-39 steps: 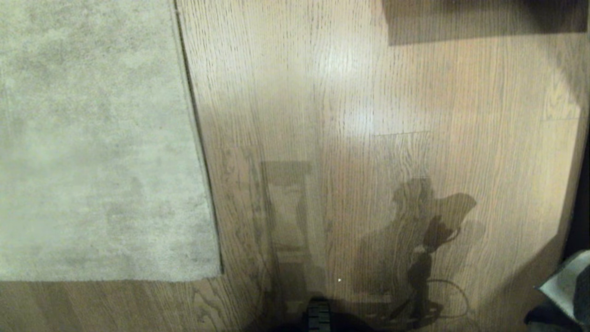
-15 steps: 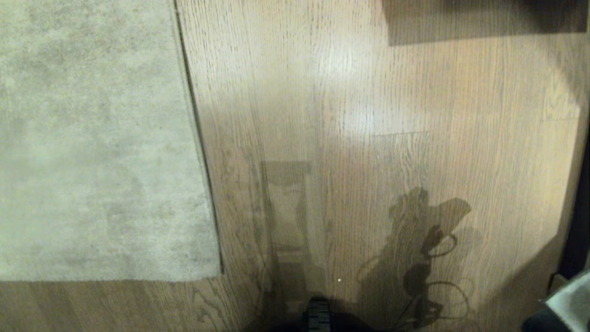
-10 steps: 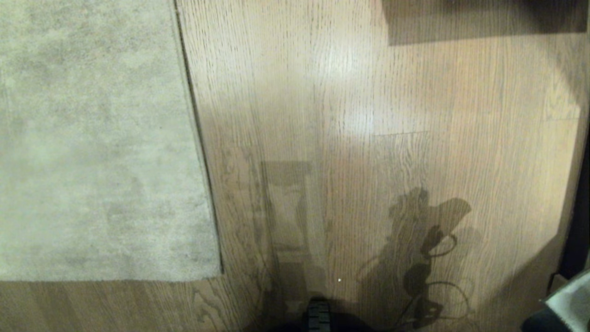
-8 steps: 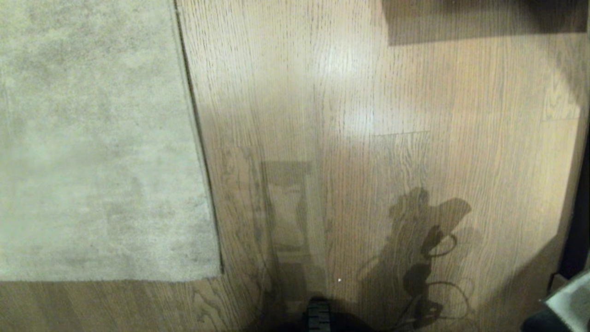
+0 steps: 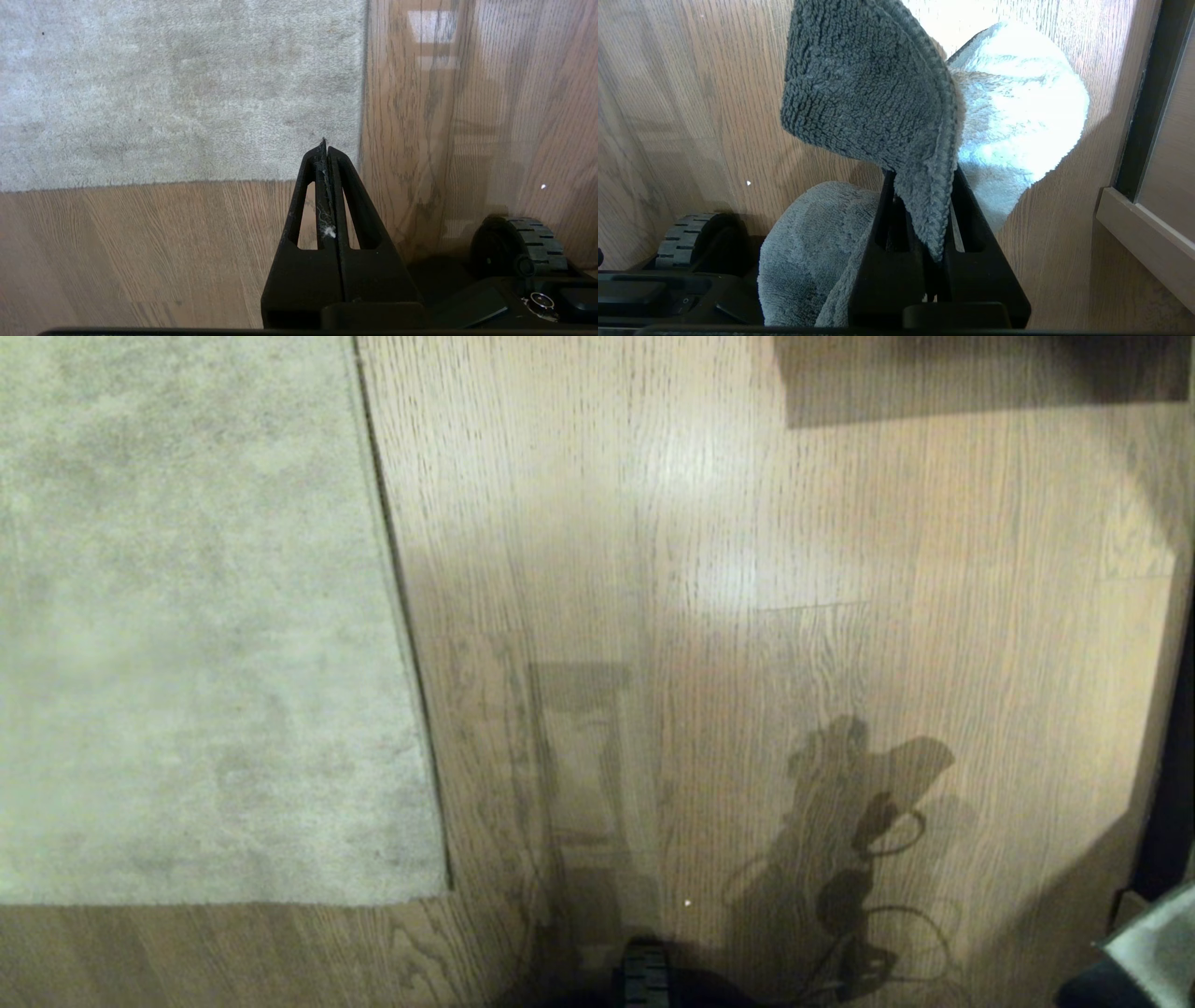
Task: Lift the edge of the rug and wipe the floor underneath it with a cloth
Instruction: Lift up the carpet
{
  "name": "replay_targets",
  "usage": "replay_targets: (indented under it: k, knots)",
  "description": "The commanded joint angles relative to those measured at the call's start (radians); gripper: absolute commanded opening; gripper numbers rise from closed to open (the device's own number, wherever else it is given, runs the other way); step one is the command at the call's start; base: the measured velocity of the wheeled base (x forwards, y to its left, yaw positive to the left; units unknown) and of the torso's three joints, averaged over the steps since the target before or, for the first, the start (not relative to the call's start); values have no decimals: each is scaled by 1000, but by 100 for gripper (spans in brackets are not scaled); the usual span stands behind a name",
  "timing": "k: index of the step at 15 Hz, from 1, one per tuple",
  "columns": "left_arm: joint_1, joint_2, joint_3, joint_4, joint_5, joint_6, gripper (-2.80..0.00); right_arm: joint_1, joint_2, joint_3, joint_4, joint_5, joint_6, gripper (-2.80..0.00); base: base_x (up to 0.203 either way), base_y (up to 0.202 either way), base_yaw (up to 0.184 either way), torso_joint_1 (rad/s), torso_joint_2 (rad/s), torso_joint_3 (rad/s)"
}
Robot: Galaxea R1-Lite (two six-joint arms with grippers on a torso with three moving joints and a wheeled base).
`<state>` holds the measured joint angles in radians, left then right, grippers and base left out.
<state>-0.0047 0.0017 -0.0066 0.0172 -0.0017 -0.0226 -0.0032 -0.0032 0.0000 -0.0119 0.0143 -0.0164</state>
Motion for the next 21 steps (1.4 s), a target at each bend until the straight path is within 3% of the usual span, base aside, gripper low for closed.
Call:
replay_targets:
  k: [1, 17, 21]
  knots:
    - [0, 0, -1, 1, 0, 0, -280, 0, 3, 0, 0, 1, 0, -280, 0, 0, 0, 0, 0, 0]
    - [0, 6, -6, 15, 0, -4, -280, 0, 3, 0, 0, 1, 0, -280, 0, 0, 0, 0, 0, 0]
    - [-2, 120, -13, 33, 0, -2, -280, 0, 3, 0, 0, 0, 0, -280, 0, 0, 0, 0, 0, 0]
